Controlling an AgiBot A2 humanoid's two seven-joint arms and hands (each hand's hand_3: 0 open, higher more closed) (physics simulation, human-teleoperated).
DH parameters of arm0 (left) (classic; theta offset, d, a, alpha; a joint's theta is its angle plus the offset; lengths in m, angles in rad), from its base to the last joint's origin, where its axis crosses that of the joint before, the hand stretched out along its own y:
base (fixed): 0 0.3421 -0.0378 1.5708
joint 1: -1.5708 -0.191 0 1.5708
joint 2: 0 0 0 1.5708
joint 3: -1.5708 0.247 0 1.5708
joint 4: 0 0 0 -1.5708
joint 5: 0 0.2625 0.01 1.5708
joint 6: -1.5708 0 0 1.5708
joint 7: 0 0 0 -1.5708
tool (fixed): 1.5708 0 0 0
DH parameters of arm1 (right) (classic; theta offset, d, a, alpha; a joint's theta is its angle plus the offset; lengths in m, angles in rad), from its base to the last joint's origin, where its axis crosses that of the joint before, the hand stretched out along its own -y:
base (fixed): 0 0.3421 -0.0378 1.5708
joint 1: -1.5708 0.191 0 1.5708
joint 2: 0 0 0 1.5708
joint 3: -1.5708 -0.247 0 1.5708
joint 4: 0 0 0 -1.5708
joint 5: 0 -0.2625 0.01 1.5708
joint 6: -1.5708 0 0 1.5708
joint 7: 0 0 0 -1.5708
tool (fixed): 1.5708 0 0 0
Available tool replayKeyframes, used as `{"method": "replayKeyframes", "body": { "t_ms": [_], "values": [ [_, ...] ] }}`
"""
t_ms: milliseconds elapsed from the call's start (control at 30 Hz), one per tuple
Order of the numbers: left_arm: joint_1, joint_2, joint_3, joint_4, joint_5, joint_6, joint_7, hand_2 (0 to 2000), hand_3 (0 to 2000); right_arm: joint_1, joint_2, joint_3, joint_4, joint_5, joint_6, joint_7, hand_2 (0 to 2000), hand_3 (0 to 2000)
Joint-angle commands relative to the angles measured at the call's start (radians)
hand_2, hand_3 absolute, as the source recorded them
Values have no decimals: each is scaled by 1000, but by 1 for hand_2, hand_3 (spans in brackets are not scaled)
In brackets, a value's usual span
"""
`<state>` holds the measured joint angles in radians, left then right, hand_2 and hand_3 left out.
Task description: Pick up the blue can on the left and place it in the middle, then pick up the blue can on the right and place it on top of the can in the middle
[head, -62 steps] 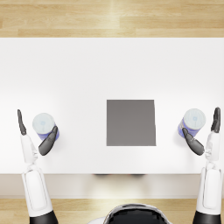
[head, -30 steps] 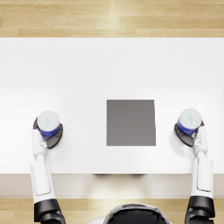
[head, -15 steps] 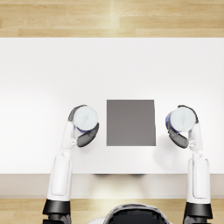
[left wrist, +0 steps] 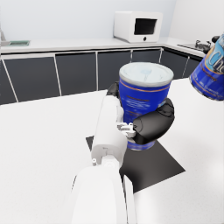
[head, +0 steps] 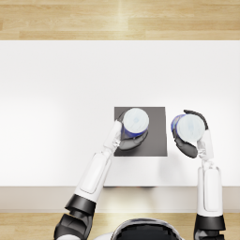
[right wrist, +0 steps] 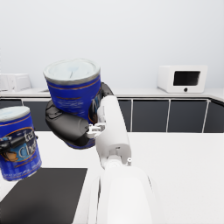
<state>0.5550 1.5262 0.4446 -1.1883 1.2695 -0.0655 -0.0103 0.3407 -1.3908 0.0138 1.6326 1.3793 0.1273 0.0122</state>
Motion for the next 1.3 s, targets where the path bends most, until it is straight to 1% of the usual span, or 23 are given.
{"method": "replayKeyframes", "body": {
  "t_ms": [33, 167, 200, 233, 267, 367, 433, 467, 500, 567, 600, 633, 667, 700, 733, 767, 833, 867, 1033, 1100, 1167, 1233, 1300],
  "values": [
    [53, 31, 21, 93, 0, -1, 0, 2000, 1520, 19, -4, 8, 3, 0, -5, 0, 2000, 1520],
    [51, 40, 24, 164, -1, -4, -9, 2000, 1520, 34, -11, 19, 11, 0, -17, 1, 2000, 1520],
    [51, 42, 31, 186, -1, -2, -65, 2000, 1520, 46, -15, 28, 13, 0, -17, 2, 2000, 1520],
    [97, -28, 176, 206, -1, -3, -129, 2000, 1520, 59, -18, 35, 24, 0, -15, 3, 2000, 1520],
    [60, 26, 63, 218, -1, -3, -190, 2000, 1520, 75, -23, 47, 21, 0, -13, 3, 2000, 1520],
    [64, 36, 57, 280, 0, 2, -287, 2000, 1520, 103, -36, 88, 38, 0, -8, 3, 2000, 1520],
    [66, 42, 52, 316, 0, 3, -315, 2000, 1520, 114, -43, 110, 35, 0, -6, 3, 2000, 1520],
    [110, -25, 214, 327, 0, 1, -323, 2000, 1520, 111, -45, 116, 40, 0, -5, 3, 2000, 1520],
    [81, 31, 90, 353, -1, -2, -329, 2000, 1520, 116, -48, 120, 49, 0, -5, 3, 2000, 1520],
    [89, 42, 93, 397, 0, -2, -336, 2000, 1520, 128, -55, 132, 60, 0, -4, 2, 2000, 1520],
    [127, -4, 237, 415, 0, -4, -337, 2000, 1520, 138, -61, 135, 64, 0, -2, 2, 2000, 1520],
    [104, 39, 139, 429, -1, -6, -339, 2000, 1520, 146, -65, 139, 72, 0, -2, 1, 2000, 1520],
    [105, 43, 139, 437, 0, -5, -340, 2000, 1520, 154, -69, 143, 75, 0, -3, 0, 2000, 1520],
    [134, 8, 248, 448, 0, -3, -341, 2000, 1520, 168, -76, 149, 78, 0, -3, 0, 2000, 1520],
    [106, 35, 159, 434, -1, -2, -342, 639, 1193, 183, -83, 156, 69, 0, -2, 0, 2000, 1520],
    [102, 35, 146, 426, 0, 11, -340, 0, 867, 197, -91, 170, 59, 0, -1, 0, 2000, 1520],
    [76, 25, 116, 373, 0, 34, -339, 0, 213, 221, -105, 199, 34, 0, -1, -1, 2000, 1520],
    [56, 16, 103, 332, 0, 41, -339, 0, 0, 234, -113, 216, 15, 0, -2, -1, 2000, 1520],
    [-111, -68, 11, -55, -1, 60, -339, 0, 0, 283, -147, 275, -31, 0, 0, 0, 2000, 1520],
    [-236, -135, -53, -311, -1, 63, -337, 0, 0, 295, -156, 282, -51, 0, 55, 3, 2000, 1520],
    [-334, -185, -121, -469, -1, 64, -168, 0, 0, 297, -161, 294, -62, 0, 87, -5, 2000, 1520],
    [-415, -219, -189, -559, -1, 65, -81, 0, 0, 306, -170, 321, -73, 0, -81, -112, 2000, 1520],
    [-458, -240, -200, -575, -1, 65, -37, 0, 0, 313, -177, 338, -93, 0, -177, -172, 2000, 1520]
  ]
}}
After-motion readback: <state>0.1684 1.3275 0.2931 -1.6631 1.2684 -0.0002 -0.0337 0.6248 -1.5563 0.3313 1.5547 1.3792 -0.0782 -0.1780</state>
